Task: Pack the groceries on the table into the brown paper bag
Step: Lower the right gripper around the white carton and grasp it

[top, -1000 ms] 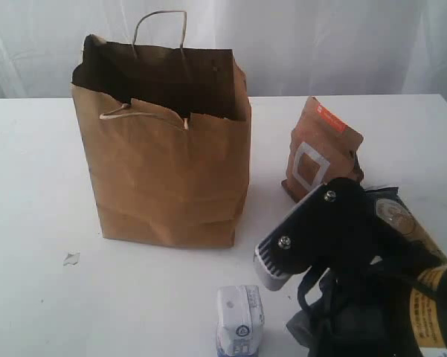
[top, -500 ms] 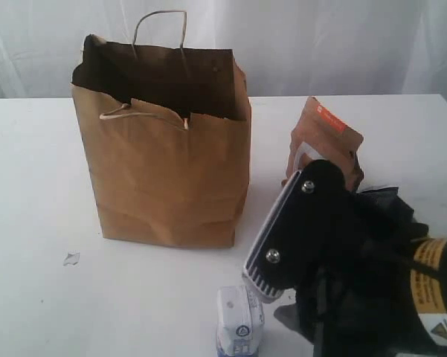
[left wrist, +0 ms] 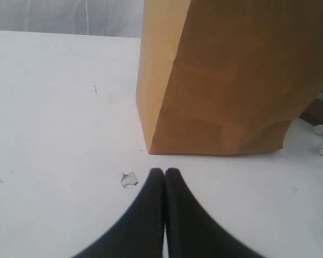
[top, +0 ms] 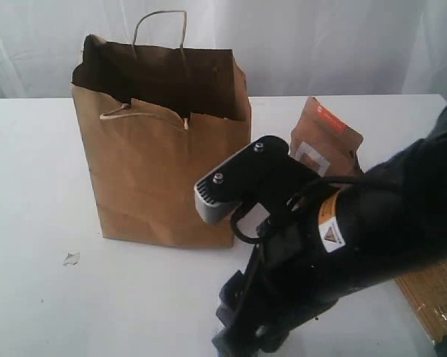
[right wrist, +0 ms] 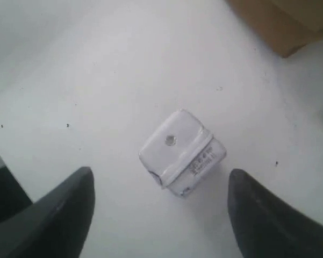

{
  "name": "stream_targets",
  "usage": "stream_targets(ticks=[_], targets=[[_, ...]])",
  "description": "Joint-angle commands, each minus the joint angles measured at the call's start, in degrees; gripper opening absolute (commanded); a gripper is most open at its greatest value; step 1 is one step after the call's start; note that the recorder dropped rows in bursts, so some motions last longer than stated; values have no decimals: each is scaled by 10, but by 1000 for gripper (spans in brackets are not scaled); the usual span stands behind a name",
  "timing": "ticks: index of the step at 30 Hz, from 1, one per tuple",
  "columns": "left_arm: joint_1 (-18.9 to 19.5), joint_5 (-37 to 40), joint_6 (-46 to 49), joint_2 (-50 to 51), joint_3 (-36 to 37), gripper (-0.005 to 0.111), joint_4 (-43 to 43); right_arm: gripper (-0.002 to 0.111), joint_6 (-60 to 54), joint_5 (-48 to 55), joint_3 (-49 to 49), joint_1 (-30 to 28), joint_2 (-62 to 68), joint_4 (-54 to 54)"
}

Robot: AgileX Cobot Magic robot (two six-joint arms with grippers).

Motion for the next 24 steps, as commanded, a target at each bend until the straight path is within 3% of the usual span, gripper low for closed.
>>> stream_targets(ticks=[1,9,24], targets=[[0,-2,-1,-3,2,0,-4,70,11,-18,-15,-7,31,13],[0,-2,-1,-3,2,0,-4,82,33,-35,-16,-7,63,15],[0,-2,-1,-3,2,0,-4,82,64,-36,-16,-35,124,4]])
